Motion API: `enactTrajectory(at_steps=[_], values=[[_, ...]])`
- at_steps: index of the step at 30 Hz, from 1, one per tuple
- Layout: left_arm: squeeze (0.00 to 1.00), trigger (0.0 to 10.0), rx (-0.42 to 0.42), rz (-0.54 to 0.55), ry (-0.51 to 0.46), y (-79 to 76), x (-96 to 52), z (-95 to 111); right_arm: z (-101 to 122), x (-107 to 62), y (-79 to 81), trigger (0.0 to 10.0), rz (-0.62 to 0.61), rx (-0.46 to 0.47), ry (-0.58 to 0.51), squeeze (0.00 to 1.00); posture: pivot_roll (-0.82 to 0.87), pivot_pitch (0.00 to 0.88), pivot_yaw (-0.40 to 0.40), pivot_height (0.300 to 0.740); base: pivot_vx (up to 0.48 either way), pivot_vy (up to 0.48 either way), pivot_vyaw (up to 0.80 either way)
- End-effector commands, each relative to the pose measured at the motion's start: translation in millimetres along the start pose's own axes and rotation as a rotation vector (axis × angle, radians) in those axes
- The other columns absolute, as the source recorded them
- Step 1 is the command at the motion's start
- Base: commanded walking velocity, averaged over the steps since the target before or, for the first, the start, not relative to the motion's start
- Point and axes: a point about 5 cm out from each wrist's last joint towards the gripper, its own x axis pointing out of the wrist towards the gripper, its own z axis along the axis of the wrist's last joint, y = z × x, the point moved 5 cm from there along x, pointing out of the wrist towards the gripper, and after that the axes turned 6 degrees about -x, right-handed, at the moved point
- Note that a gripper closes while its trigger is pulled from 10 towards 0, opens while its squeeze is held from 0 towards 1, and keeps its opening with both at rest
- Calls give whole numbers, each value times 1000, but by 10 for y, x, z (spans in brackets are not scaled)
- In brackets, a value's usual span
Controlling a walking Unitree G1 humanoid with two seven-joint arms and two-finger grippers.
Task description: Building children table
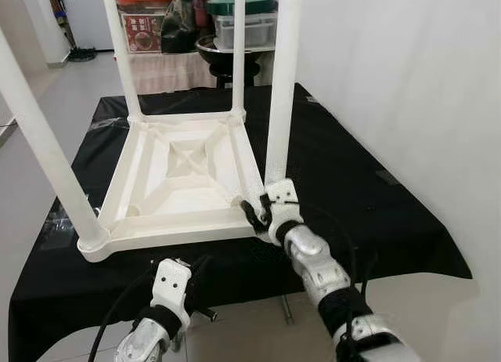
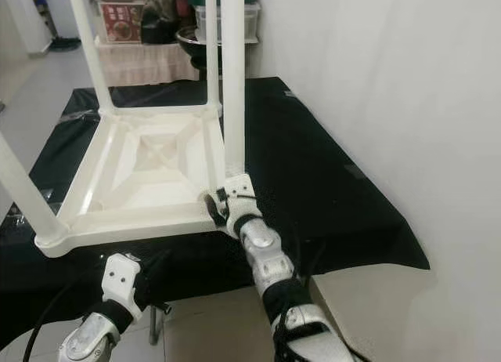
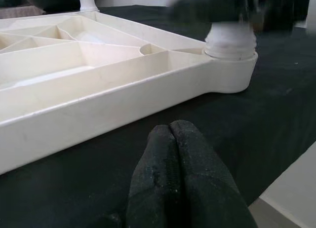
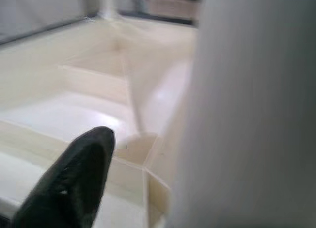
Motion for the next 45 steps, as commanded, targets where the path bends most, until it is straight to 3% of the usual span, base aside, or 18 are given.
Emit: enactTrajectory(at_steps=[1, 6, 10, 11, 13, 14, 22, 28, 30, 33, 34, 35, 36, 38, 39, 40, 41, 45], values=[[0, 10000, 0, -1, 10, -15, 3, -33, 166, 60, 60, 10000, 91, -20, -49, 0, 91, 14, -54, 740, 0, 0, 0], [0, 10000, -1, 2, 7, -24, 3, -29, 248, 74, 15, 10000, 252, -127, -31, 0, 98, 15, -59, 740, 0, 0, 0], [0, 10000, -1, 4, 5, -31, -6, -27, 299, 68, -11, 10000, 313, -153, -27, 0, 106, 18, -61, 740, 0, 0, 0], [0, 10000, -1, 4, 5, -33, -11, -26, 323, 69, -31, 6863, 325, -154, -26, 0, 108, 20, -59, 740, 0, 0, 0], [0, 10000, -1, 4, 5, -35, -15, -26, 337, 69, -44, 6863, 332, -155, -26, 0, 110, 21, -60, 740, 0, 0, 0], [0, 10000, -2, 4, 5, -37, -21, -25, 351, 68, -60, 0, 336, -155, -27, 0, 112, 23, -60, 740, 0, 0, 0], [0, 10000, -3, 4, 8, -39, -41, -28, 347, 39, -156, 0, 348, -145, -24, 0, 114, 27, -57, 740, 0, 0, 0], [0, 10000, -2, 4, 10, -29, -54, -26, 203, -56, -304, 0, 295, -106, -17, 0, 104, 32, -48, 740, 0, 0, 0], [0, 10000, -2, 4, 12, -26, -63, -27, 76, -119, -444, 0, 199, -59, -1, 0, 100, 35, -47, 740, 0, 0, 0], [0, 10000, -1, 4, 12, -12, -84, -22, -143, -174, -574, 0, 7, 97, 35, 0, 85, 40, -42, 740, 0, 0, 0], [0, 10000, -3, 3, 14, -3, -87, -22, -539, -291, -556, 0, -191, 101, 178, 0, 68, 44, -33, 740, 0, 0, 0], [0, 10000, -3, 3, 14, -3, -87, -22, -539, -291, -556, 0, -191, 101, 178, 0, 68, 44, -33, 740, 0, 0, 0], [0, 10000, -5, 0, 16, -1, -84, -21, -819, -423, -417, 0, -288, 93, 269, 0, 67, 49, -28, 740, 0, 0, 0], [0, 10000, -7, -10, 21, 1, -74, -25, -1064, -570, -156, 0, -363, 94, 346, 0, 68, 46, -21, 740, 0, 0, 0], [0, 10000, -6, -14, 23, -2, -70, -27, -1066, -556, -57, 0, -340, 108, 336, 0, 68, 46, -21, 740, 0, 0, 0], [0, 10000, -6, -14, 23, -2, -70, -27, -1066, -556, -57, 0, -340, 108, 336, 0, 68, 46, -21, 740, 0, 0, 0], [0, 10000, -6, -15, 26, 5, -61, -34, -962, -449, -26, 0, -313, 113, 300, 0, 65, 39, -18, 740, 0, 0, 0], [0, 10000, -9, -13, 26, 10, -50, -40, -746, -283, -56, 0, -285, 93, 248, 0, 69, 34, -29, 740, 0, 0, 0]])
